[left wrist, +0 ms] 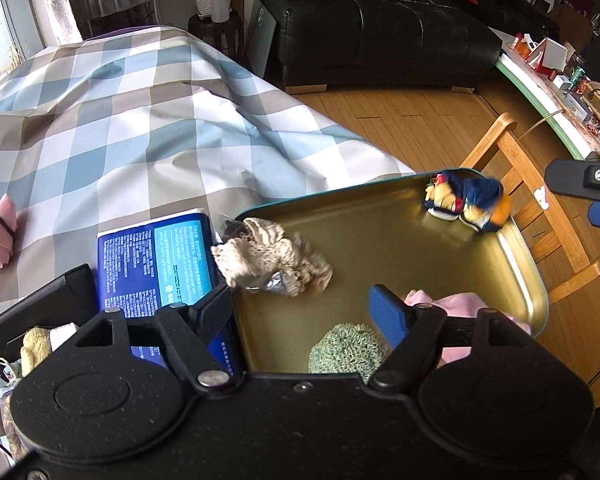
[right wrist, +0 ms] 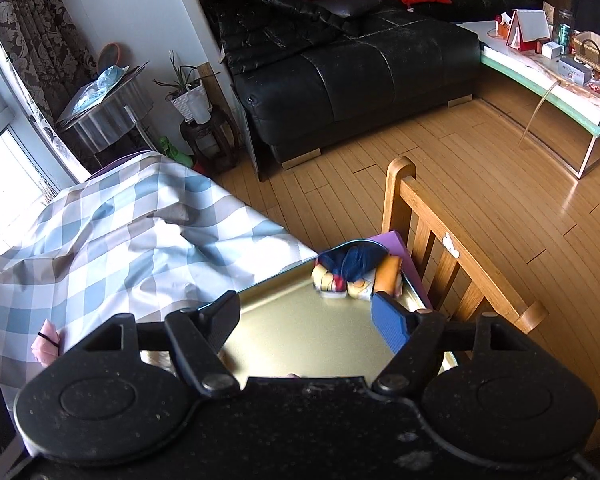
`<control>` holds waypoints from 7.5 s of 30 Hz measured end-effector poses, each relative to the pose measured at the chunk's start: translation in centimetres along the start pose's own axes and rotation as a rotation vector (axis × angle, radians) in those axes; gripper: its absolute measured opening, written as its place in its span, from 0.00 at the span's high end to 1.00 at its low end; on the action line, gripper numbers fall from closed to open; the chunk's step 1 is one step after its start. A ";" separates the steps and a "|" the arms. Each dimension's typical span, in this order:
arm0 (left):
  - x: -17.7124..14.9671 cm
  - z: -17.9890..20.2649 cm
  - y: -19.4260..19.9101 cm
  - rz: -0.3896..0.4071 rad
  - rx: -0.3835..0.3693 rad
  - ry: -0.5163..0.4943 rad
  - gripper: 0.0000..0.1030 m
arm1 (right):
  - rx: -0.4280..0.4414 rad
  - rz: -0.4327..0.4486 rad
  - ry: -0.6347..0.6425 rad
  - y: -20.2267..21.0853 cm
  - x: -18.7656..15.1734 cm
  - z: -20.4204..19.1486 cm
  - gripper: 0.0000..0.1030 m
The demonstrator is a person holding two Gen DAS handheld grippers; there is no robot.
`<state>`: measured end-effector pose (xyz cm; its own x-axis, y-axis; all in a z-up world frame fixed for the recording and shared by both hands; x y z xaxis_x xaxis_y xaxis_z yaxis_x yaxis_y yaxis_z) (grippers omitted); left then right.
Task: Organize soft objects
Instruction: 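Move both grippers back from the gold tray over the bed items, then lower the right gripper toward the small white tissue pack beside the Tempo pack, then close the right gripper on the small white tissue pack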
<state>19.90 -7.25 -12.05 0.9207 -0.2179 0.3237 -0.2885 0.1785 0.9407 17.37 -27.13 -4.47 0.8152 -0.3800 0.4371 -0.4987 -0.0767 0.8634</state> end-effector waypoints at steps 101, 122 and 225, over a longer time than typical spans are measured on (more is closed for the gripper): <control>-12.8 -31.6 5.2 0.039 0.212 0.571 0.22 | 0.169 0.079 0.677 -4.1 -20.6 -29.7 0.07; -12.9 -31.9 4.6 0.025 0.211 0.586 0.19 | 0.320 -0.131 0.755 -5.2 -25.2 -29.9 0.00; -12.9 -27.4 2.2 -0.074 0.047 0.441 0.19 | 0.173 -0.143 0.555 -3.0 -24.0 -25.7 0.77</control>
<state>14.58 22.23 -16.92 0.9604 0.2034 0.1905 -0.2196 0.1315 0.9667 6.84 5.87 -11.05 0.8864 0.1801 0.4265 -0.3758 -0.2584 0.8900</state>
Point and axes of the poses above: each gripper's, at about its wrist camera, not at the fingertips, and y roughly against the way its jaws point, z to its right, x to its top, the point moved 8 cm from there along -y, roughly the way its jaws point, and after that the axes turned 10 degrees about -z, right-handed, at the moved point
